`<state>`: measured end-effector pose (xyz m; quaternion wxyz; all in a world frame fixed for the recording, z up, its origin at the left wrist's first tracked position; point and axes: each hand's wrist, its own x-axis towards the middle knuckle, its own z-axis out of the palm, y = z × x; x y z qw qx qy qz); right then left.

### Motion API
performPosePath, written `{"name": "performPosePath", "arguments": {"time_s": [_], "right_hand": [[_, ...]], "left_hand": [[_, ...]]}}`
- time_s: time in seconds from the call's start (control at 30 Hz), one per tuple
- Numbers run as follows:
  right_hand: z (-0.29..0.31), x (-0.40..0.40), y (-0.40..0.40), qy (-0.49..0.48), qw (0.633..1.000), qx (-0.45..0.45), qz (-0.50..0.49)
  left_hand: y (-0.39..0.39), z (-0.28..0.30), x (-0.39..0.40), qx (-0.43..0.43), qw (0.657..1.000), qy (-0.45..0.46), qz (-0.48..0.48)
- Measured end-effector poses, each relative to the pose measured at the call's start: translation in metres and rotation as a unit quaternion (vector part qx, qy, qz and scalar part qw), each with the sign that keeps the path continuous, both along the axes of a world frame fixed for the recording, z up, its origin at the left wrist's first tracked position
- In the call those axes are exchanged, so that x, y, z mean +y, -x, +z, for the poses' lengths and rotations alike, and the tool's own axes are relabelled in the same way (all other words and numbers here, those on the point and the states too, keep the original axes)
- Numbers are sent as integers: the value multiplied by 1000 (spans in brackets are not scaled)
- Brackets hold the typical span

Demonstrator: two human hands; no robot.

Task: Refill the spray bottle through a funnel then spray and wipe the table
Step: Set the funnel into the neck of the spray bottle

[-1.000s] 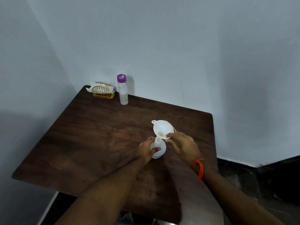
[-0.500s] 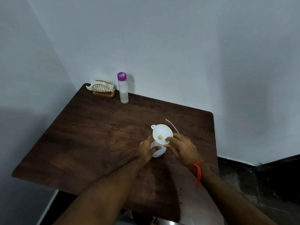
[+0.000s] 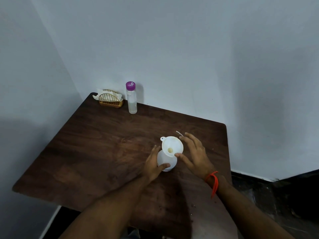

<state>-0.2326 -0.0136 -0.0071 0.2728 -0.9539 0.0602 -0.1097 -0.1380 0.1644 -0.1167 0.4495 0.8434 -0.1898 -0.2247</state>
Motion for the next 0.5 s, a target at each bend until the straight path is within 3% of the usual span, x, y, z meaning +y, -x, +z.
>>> {"name": "performPosePath", "arguments": {"time_s": [0.17, 0.33, 0.5], "right_hand": [[27, -6, -29, -30, 997, -60, -40], [57, -6, -99, -57, 992, -116, -11], [61, 9, -170, -78, 992, -94, -6]], "left_hand": [[-6, 8, 25, -15, 999, -28, -41], [-17, 15, 36, -26, 999, -28, -28], [-31, 22, 39, -36, 999, 5, -15]]}}
